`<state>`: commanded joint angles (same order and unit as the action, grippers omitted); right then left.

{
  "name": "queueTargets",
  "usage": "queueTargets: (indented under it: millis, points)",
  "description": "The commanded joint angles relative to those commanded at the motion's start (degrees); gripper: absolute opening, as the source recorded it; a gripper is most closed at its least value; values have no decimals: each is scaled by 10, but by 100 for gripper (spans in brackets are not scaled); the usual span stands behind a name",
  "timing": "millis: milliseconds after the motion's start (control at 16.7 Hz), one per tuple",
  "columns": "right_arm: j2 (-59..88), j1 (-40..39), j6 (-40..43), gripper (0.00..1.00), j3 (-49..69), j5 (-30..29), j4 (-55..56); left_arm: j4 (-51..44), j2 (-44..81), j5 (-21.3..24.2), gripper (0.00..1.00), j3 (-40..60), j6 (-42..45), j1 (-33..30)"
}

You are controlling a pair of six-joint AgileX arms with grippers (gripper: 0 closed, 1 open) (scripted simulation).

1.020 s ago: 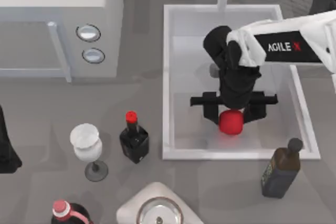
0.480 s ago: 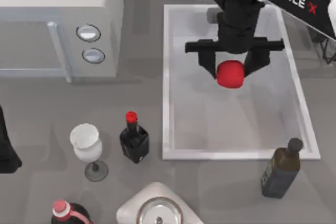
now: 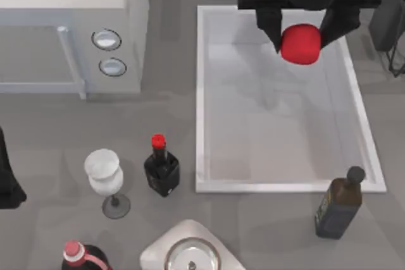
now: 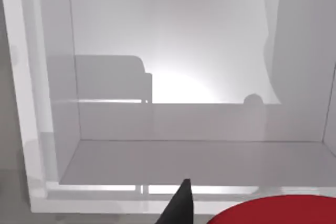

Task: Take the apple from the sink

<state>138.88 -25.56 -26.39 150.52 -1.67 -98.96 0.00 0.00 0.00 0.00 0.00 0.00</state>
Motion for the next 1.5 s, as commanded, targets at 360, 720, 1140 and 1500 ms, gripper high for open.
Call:
queueTargets:
  millis: [360,720,1140,1500]
  points:
    - [-7,5,6,0,-8,1,4,0,0,0,100,0,0,0]
    - [-102,117,118,0,-177,7,68,0,0,0,100,0,0,0]
    - [-222,269,268,0,-402,15,150,0,0,0,100,0,0,0]
    - [-228,278,277,0,-414,15,156,0,0,0,100,0,0,0]
